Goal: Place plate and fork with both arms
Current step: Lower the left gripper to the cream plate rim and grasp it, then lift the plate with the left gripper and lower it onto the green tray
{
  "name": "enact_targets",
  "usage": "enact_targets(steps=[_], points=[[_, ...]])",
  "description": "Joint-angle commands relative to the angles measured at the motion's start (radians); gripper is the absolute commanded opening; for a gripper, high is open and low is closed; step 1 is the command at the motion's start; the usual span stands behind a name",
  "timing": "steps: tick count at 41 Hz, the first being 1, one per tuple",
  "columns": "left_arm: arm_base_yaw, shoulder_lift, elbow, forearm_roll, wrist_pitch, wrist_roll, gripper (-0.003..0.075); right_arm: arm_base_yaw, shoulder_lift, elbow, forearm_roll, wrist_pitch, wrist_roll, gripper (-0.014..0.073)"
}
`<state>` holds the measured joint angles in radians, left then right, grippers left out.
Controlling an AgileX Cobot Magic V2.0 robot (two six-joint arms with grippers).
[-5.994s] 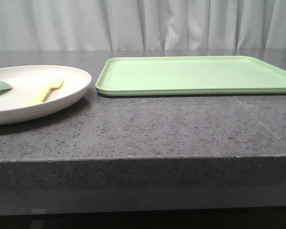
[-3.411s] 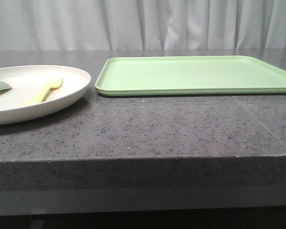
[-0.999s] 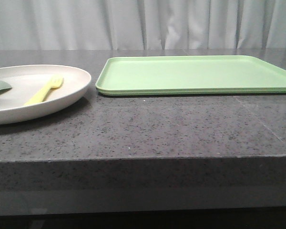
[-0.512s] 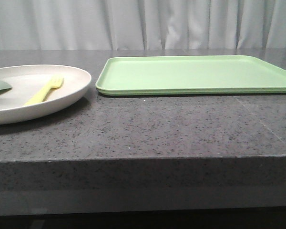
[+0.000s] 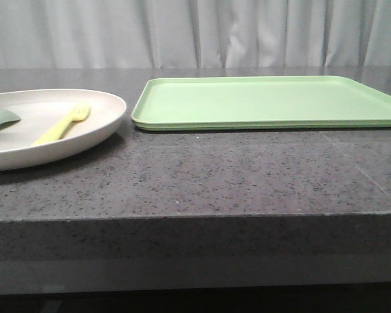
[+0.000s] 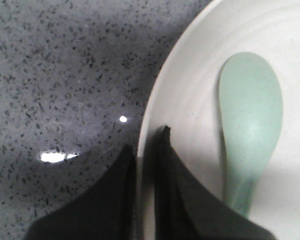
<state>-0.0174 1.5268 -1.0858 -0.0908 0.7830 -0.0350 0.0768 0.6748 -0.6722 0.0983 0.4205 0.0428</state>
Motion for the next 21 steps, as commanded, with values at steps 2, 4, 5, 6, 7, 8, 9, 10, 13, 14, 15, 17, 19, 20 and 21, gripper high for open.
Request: enact_targets(steps=[2,4,5,6,7,8,9,10,13,14,15,17,19,20,21], points=[[-0.001,-0.030,-0.023,0.007,-0.020,0.001,-0.0018,0.000,0.003,-0.037,-0.006,-0.070,-0.008,0.0653],[-0.001,-0.036,-0.023,0.007,-0.020,0.001,-0.0018,0.000,0.003,-0.037,-0.006,-0.070,-0.008,0.0653],[0.001,-0.042,-0.023,0.005,-0.020,0.001,-0.0018,0.000,0.003,-0.037,-0.006,-0.070,-0.008,0.0653],[0.004,-0.047,-0.023,-0.005,-0.020,0.003,-0.0018,0.000,0.003,-0.037,-0.006,-0.070,-0.008,0.0653],[0.011,-0.056,-0.023,-0.018,-0.020,0.010,-0.0018,0.000,0.003,-0.037,-0.006,-0.070,-0.008,0.0653],[0.019,-0.062,-0.023,-0.036,-0.022,0.020,-0.0018,0.000,0.003,-0.037,-0.006,-0.070,-0.008,0.0653],[0.028,-0.069,-0.023,-0.064,-0.024,0.035,-0.0018,0.000,0.003,-0.037,-0.006,-0.070,-0.008,0.0653],[0.042,-0.079,-0.023,-0.089,-0.024,0.055,-0.0018,0.000,0.003,-0.037,-0.006,-0.070,-0.008,0.0653],[0.085,-0.103,-0.023,-0.172,-0.025,0.112,-0.0018,0.000,0.003,-0.037,-0.006,-0.071,-0.008,0.0653],[0.099,-0.109,-0.023,-0.202,-0.025,0.127,-0.0018,0.000,0.003,-0.037,-0.006,-0.071,-0.008,0.0653],[0.113,-0.116,-0.023,-0.226,-0.025,0.143,-0.0018,0.000,0.003,-0.037,-0.006,-0.071,-0.008,0.0653],[0.146,-0.130,-0.023,-0.281,-0.020,0.179,-0.0018,0.000,0.003,-0.037,-0.006,-0.071,-0.008,0.0653],[0.178,-0.141,-0.023,-0.337,-0.010,0.215,-0.0018,0.000,0.003,-0.037,-0.006,-0.071,-0.008,0.0653],[0.190,-0.146,-0.023,-0.363,-0.006,0.230,-0.0018,0.000,0.003,-0.037,-0.006,-0.071,-0.008,0.0653],[0.206,-0.151,-0.023,-0.388,0.000,0.251,-0.0018,0.000,0.003,-0.037,-0.006,-0.071,-0.008,0.0653]])
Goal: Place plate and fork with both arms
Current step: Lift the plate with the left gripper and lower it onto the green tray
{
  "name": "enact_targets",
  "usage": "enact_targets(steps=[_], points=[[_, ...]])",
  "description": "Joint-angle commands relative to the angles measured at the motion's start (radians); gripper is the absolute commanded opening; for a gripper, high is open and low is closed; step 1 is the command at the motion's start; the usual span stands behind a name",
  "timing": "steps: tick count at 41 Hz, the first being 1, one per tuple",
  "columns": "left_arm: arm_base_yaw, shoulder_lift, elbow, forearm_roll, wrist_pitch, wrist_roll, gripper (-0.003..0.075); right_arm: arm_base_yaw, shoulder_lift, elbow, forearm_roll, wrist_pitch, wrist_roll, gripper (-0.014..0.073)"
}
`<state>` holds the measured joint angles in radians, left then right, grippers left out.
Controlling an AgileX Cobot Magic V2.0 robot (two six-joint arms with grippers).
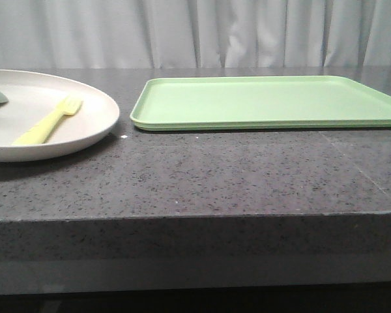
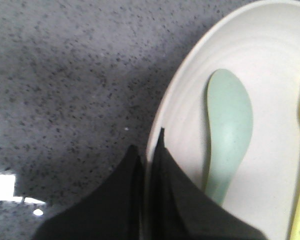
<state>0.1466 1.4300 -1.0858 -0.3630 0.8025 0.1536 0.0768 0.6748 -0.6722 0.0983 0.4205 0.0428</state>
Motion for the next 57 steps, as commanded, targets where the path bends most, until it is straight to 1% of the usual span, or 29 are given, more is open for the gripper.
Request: enact_targets(steps=[1,6,11,16,20,25,36,45,50,54,57], points=[[0.052,-0.057,-0.023,-0.150,-0.012,0.078,-0.0018,0.000,0.003,-0.037,-0.006,-0.071,-0.008,0.0653],[0.083,-0.067,-0.025,-0.275,-0.002,0.137,-0.0018,0.000,0.003,-0.037,-0.006,-0.071,-0.008,0.0653],[0.073,-0.067,-0.032,-0.332,-0.002,0.146,-0.0018,0.000,0.003,-0.037,-0.006,-0.071,-0.008,0.0653],[0.022,-0.067,-0.033,-0.347,-0.017,0.154,-0.0018,0.000,0.003,-0.037,-0.006,-0.071,-0.008,0.0653],[-0.039,-0.062,-0.039,-0.345,-0.047,0.154,-0.0018,0.000,0.003,-0.037,-0.006,-0.071,-0.008,0.0653],[-0.126,-0.021,-0.082,-0.345,-0.048,0.154,-0.0018,0.000,0.003,-0.037,-0.006,-0.071,-0.008,0.0653],[-0.336,0.157,-0.298,-0.345,-0.048,0.118,-0.0018,0.003,0.003,-0.037,-0.006,-0.071,-0.008,0.0653],[-0.474,0.345,-0.543,-0.328,-0.040,0.063,-0.0018,0.041,0.003,-0.037,-0.006,-0.071,-0.008,0.0653],[-0.525,0.445,-0.688,-0.234,-0.020,-0.023,-0.0018,0.045,0.003,-0.037,-0.006,-0.071,-0.008,0.0653],[-0.545,0.520,-0.793,-0.134,-0.002,-0.154,-0.0018,0.045,0.003,-0.037,-0.006,-0.071,-0.008,0.0653],[-0.548,0.569,-0.865,-0.120,0.007,-0.215,-0.0018,0.045,0.003,-0.037,-0.006,-0.071,-0.008,0.0653]])
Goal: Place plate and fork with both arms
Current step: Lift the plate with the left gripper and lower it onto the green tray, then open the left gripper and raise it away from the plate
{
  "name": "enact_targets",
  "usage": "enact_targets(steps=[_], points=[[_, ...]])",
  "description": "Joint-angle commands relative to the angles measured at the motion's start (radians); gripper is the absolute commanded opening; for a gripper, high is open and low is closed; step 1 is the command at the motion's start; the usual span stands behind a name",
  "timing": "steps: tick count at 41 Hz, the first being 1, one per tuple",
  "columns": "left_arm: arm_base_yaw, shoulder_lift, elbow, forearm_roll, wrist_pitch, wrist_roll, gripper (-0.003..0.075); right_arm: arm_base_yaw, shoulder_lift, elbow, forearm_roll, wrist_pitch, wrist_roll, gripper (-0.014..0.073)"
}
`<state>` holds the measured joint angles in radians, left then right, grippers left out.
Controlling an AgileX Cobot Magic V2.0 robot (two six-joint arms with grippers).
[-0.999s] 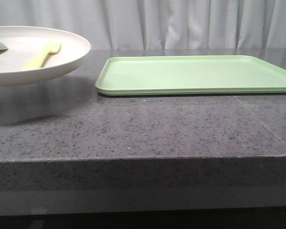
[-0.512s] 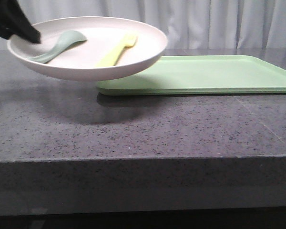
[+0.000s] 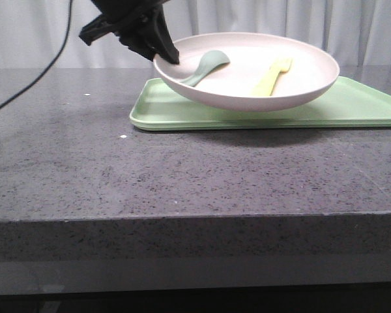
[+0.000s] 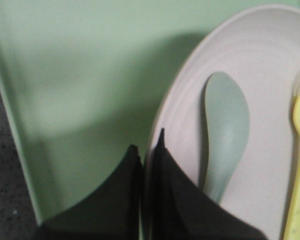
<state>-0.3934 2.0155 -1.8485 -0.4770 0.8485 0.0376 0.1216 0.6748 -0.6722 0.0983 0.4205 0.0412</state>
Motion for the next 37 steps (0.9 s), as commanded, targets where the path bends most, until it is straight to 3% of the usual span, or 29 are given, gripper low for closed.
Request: enact_targets(steps=[1,12,19,32,37], points=[[-0.008,-0.003,-0.118,-0.006,-0.039,-0.111,-0.0018,0.000,0.003,-0.037,-0.006,-0.071,-0.006,0.0653],[-0.008,0.085,-0.183,-0.009,-0.049,-0.312,-0.0008,0.000,0.003,-0.037,-0.006,-0.072,-0.006,0.0653],[-0.014,0.110,-0.183,-0.025,-0.052,-0.341,0.0038,0.000,0.003,-0.037,-0.006,-0.076,-0.006,0.0653],[-0.036,0.112,-0.183,0.003,-0.069,-0.361,0.0043,0.000,0.003,-0.037,-0.006,-0.076,-0.006,0.0653],[-0.038,0.112,-0.183,0.005,-0.068,-0.355,0.0109,0.000,0.003,-0.037,-0.006,-0.076,-0.006,0.0653]])
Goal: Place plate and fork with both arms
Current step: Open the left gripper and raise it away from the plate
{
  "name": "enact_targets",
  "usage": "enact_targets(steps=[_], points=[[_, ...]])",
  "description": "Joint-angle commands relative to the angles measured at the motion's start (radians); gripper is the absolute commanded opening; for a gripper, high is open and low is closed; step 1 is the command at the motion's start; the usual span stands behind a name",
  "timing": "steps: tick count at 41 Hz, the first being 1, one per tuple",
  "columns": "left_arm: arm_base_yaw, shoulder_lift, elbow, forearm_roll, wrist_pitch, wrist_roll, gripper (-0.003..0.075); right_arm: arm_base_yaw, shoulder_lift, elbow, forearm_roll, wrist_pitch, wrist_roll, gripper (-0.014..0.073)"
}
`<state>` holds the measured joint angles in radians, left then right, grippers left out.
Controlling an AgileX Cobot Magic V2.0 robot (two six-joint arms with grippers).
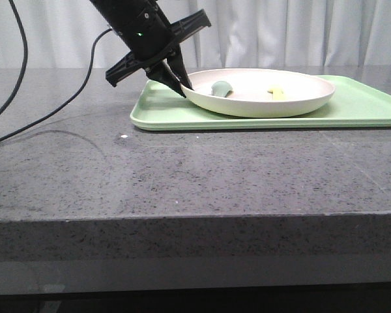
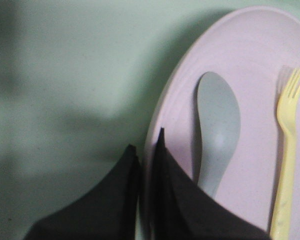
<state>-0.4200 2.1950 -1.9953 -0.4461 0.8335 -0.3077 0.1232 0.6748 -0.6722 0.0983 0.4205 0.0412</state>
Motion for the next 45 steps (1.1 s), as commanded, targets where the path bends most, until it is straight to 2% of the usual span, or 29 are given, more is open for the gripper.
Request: enact_targets(steps=[1,11,19,29,33,39,43,45], points=[[-0.011,-0.067,-0.037,-0.026,-0.053,-0.006,0.0132,-0.002,0.003,-0.037,-0.006,-0.076,-0.006,0.0653],[-0.011,-0.067,-0.037,-0.026,-0.053,-0.004,0.0372,-0.002,0.003,-0.037,-0.006,-0.075,-0.006,0.0653],[0.001,-0.092,-0.069,-0.024,-0.013,0.039,0.0383,-0.002,0.003,-0.037,-0.006,-0.075,-0.006,0.0653],[0.033,-0.148,-0.119,0.012,0.121,0.146,0.0375,-0.002,0.003,-0.037,-0.006,-0.074,-0.006,0.0653],[0.040,-0.175,-0.119,0.031,0.156,0.155,0.0320,-0.002,0.003,-0.037,-0.006,-0.073,-0.006,0.0653],[0.042,-0.215,-0.119,0.098,0.186,0.170,0.0091,-0.002,0.003,-0.037,-0.006,-0.072,-0.006,0.0653],[0.042,-0.233,-0.119,0.106,0.217,0.170,-0.0003,-0.002,0.003,-0.037,-0.006,-0.072,-0.006,0.0653],[0.042,-0.243,-0.119,0.109,0.231,0.170,-0.0018,-0.002,0.003,-0.037,-0.006,-0.072,-0.006,0.0653]])
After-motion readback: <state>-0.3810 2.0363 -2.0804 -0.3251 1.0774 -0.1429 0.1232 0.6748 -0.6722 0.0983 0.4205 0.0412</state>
